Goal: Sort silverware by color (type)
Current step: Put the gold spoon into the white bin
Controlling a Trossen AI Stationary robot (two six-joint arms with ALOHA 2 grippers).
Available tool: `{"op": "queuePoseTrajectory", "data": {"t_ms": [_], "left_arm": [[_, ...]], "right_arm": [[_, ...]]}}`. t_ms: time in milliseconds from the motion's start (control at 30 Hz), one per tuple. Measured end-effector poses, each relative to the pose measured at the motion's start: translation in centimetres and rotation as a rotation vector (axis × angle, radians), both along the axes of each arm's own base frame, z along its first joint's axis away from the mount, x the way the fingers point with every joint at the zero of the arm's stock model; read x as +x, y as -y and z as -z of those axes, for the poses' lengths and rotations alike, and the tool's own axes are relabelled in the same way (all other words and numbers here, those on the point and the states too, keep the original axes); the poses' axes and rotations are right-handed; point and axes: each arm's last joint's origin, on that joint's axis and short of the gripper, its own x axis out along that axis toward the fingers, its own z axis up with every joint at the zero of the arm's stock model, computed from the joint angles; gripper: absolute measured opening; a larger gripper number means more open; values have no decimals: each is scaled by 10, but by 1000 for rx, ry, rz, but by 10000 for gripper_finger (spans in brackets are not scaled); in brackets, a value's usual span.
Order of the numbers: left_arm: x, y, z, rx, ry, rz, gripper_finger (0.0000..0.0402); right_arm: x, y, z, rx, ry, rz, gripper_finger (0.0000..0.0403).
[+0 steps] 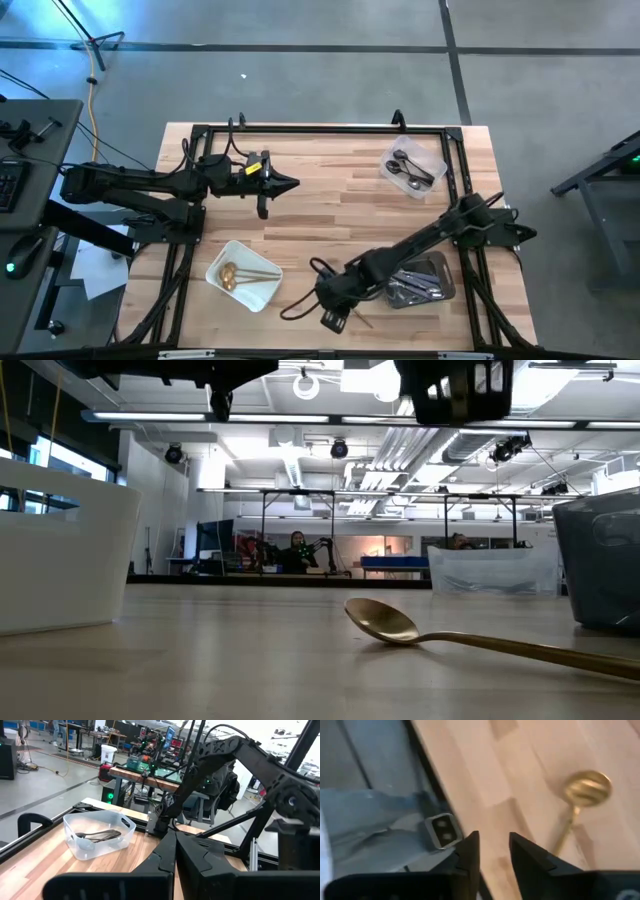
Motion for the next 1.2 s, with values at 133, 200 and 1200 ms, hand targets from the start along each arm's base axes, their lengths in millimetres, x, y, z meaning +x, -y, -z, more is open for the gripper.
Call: {"op": "queuePoseTrajectory", "data": {"t_ms": [133, 200, 1200], "left_arm": [[0, 0, 0, -1, -4, 0, 0], [0, 0, 0, -1, -4, 0, 0], [0, 0, 6, -6, -66, 0, 0]], "right_arm": [[0, 1, 18, -56, -142, 58, 115], [1, 1, 28, -80, -212, 96, 118], [10, 2, 88, -235, -350, 232, 101]]}}
